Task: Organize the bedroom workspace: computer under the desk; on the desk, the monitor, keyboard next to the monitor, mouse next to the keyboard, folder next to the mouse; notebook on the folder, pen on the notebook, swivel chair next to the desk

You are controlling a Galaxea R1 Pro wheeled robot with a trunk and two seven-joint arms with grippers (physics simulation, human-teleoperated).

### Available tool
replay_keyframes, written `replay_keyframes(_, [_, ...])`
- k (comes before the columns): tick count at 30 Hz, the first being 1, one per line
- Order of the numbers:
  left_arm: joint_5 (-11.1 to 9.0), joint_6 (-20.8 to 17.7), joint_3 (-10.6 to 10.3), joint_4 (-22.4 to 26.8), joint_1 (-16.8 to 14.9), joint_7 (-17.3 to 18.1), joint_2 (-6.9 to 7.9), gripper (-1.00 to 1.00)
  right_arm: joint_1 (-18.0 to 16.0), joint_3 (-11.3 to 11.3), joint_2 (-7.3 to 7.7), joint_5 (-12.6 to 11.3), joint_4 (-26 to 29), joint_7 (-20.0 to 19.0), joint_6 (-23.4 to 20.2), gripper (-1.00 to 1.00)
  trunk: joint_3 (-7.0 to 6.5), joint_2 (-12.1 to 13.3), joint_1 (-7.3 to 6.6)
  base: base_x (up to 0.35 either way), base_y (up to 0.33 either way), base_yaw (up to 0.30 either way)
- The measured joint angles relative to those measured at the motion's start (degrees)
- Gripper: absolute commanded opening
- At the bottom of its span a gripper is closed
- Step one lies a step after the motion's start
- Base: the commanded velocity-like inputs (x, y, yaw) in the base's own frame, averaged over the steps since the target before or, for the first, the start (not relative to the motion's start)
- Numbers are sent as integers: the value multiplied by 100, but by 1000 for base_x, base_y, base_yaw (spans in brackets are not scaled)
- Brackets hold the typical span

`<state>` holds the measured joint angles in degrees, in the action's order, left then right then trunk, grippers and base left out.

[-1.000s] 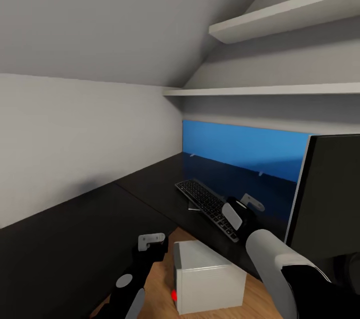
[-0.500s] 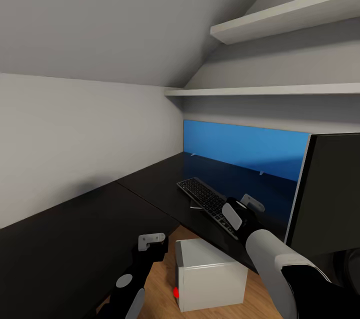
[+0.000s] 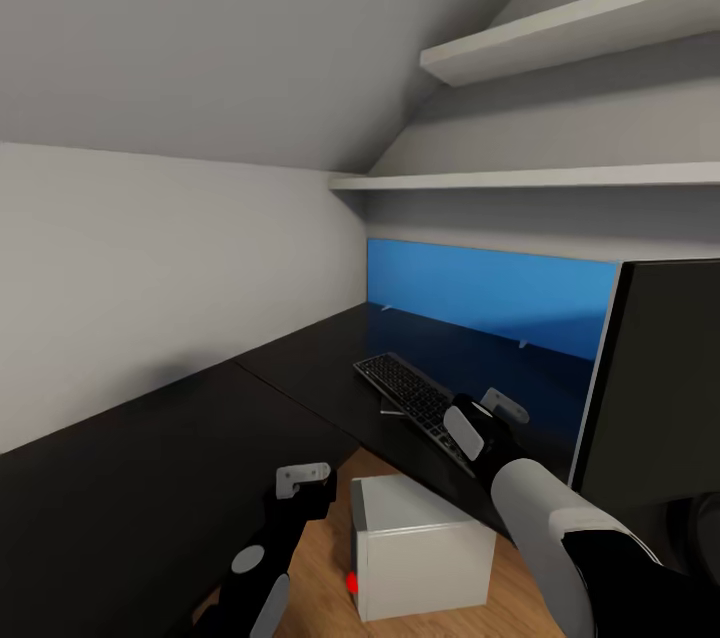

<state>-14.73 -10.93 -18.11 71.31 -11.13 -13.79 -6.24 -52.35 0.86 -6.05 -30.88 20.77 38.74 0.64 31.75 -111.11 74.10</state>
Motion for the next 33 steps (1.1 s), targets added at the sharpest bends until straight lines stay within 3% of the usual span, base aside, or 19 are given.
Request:
replay_keyframes(21, [-16, 0, 15, 53, 0, 1, 11, 100, 0, 1, -9, 1, 0, 6, 0, 100, 36, -82, 45, -1, 0, 0])
replay_keyframes(33, [-17, 6, 16, 47, -1, 11, 13, 100, 0, 1, -10, 0, -3, 5, 0, 100, 36, -81, 46, -114, 71, 0])
